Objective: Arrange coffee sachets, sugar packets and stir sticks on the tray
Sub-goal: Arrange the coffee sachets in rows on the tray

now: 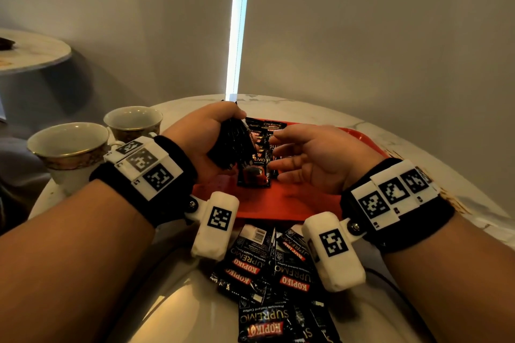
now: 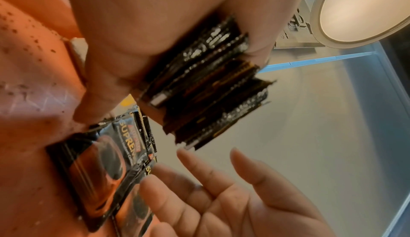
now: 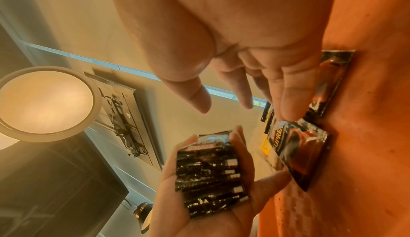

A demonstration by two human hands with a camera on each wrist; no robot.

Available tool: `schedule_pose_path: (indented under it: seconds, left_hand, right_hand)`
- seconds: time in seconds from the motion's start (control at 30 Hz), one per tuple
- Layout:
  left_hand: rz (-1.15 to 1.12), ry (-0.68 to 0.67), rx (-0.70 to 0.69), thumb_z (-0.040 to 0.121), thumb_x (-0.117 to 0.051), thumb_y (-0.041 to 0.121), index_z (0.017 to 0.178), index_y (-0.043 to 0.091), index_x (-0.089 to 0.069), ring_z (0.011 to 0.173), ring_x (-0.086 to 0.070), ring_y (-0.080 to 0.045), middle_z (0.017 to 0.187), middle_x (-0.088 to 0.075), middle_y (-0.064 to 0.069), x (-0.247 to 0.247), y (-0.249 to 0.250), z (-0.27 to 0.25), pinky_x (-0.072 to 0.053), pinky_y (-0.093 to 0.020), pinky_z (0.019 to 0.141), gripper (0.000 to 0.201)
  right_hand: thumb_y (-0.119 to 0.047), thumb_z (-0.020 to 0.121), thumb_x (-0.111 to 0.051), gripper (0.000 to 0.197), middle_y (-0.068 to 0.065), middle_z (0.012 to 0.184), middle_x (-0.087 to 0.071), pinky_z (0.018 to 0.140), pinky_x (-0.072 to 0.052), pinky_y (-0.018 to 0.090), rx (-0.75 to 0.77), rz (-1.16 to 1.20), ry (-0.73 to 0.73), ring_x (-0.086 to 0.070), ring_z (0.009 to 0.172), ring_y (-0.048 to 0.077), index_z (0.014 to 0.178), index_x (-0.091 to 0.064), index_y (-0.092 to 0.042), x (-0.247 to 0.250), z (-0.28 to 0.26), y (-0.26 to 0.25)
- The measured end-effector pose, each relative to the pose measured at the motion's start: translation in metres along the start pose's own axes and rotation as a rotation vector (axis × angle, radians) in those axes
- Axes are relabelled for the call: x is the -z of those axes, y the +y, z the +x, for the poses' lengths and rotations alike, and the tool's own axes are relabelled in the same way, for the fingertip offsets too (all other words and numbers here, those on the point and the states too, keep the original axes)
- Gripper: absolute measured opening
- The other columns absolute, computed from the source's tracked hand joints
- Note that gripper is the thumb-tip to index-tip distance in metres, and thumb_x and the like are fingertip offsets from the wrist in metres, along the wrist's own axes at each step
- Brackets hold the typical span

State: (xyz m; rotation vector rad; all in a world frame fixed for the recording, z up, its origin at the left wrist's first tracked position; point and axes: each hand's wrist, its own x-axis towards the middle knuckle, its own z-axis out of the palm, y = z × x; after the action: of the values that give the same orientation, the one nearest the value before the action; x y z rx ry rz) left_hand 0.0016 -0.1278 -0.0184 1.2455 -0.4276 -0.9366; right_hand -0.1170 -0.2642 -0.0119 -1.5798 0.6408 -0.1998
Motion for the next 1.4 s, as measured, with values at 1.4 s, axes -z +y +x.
schedule_pose_path:
  seconds: [1.4]
  left_hand:
    - [-0.287, -0.346, -0.112, 0.101, -0.037, 0.031, 0.104, 0.001, -0.074, 0.086, -0.074, -0.032, 0.099, -0.073, -0.020, -0.005, -0.002, -0.002, -0.062, -0.042, 0.076, 0.048]
  right_hand:
    - [0.002, 0.082, -0.070, 0.036, 0.000, 0.110, -0.076, 0.106, -0.038, 0.071, 0.458, -0.121, -0.072, -0.064, 0.118, 0.032, 0.095, -0.081, -0.029, 0.017, -0.013, -0.012]
